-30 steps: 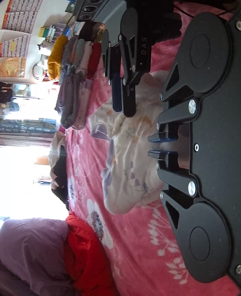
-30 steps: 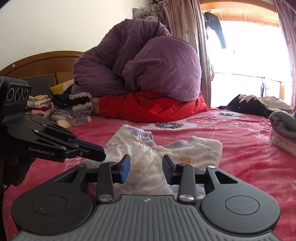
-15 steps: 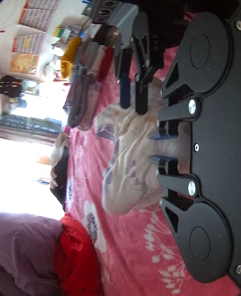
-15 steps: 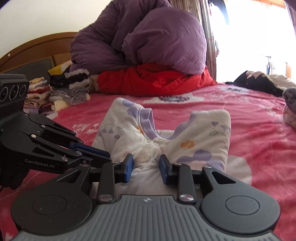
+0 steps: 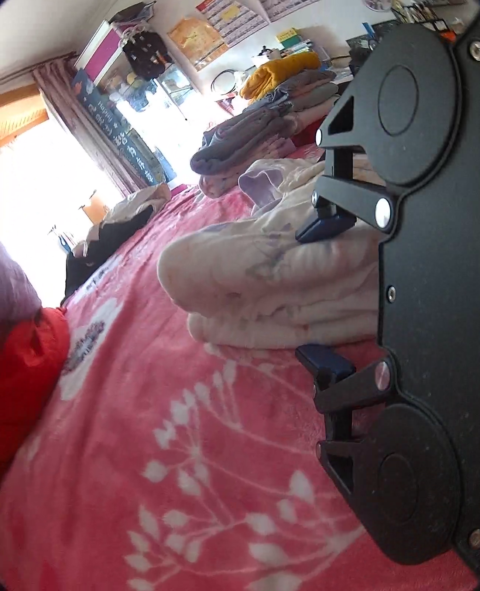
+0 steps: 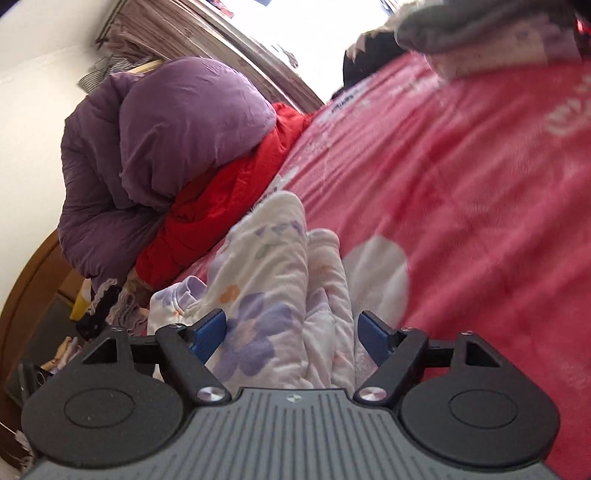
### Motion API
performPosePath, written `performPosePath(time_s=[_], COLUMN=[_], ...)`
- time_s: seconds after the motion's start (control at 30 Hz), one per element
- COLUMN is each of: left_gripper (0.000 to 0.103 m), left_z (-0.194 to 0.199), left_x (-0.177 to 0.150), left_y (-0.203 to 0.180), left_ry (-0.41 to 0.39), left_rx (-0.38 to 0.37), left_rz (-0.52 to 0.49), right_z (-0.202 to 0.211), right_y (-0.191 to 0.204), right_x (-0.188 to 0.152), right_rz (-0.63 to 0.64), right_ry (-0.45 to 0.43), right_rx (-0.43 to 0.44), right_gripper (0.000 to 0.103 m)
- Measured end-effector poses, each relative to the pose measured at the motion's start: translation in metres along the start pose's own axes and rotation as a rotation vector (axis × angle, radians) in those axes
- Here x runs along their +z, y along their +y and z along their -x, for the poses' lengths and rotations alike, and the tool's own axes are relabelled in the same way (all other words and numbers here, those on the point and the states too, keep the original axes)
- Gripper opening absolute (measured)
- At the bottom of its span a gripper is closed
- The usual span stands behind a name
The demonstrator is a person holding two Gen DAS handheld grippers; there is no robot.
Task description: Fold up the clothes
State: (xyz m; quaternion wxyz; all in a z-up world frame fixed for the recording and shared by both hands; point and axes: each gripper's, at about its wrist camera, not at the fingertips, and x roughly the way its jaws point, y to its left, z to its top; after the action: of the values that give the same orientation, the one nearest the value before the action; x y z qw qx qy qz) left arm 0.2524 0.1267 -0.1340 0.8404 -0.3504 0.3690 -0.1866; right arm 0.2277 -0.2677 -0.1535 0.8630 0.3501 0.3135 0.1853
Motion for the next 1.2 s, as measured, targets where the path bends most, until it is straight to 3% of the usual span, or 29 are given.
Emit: performPosePath(time_s=[0.13,0.23,0.3,0.37,0.53,0.73,0.9,1.2], left_gripper=[0.067,0.059,0.052,0.048,0.041,0.039,0.039,0.039], left_z=[-0.007,-0.009,-0.007,-0.005,0.007,0.032,0.029,-0.044], left_x=[0.004,0.003,0.003,0.002,-0.001,-0.007,-0.022,-0.022], left_y=[0.005,0.006,0.007,0.008,0.006,-0.02,-0.061,-0.103], left_ry=[0.008,0.011,0.015,0.014,-0.005,-0.047,-0.072,-0.011], left_rx=[-0.01,-0.024,-0.038,-0.051,-0.082,-0.188,-0.257,-0.295], left_rz=[0.039,0.056,0.073,0.087,0.125,0.113,0.076,0.106], right_z=[-0.016,-0.023,-0.029,-0.031,-0.024,0.008,0.055,0.102], right_y=[-0.01,-0.007,-0.006,-0.004,-0.005,0.004,0.012,-0.031], right_x=[-0.002,-0.002,-0.002,-0.004,-0.008,-0.009,0.002,0.038], right_rz=[-0.037,-0.033,-0.032,-0.031,-0.071,-0.109,-0.05,-0.086], right_ry=[0.022,0.038,0.051,0.051,0.037,-0.021,-0.085,-0.183], right_rx=[0.026,0.05,0.072,0.081,0.109,0.183,0.211,0.196], right_gripper=[0.082,0.083,0.078,0.064,0.049,0.044,0.044,0.044])
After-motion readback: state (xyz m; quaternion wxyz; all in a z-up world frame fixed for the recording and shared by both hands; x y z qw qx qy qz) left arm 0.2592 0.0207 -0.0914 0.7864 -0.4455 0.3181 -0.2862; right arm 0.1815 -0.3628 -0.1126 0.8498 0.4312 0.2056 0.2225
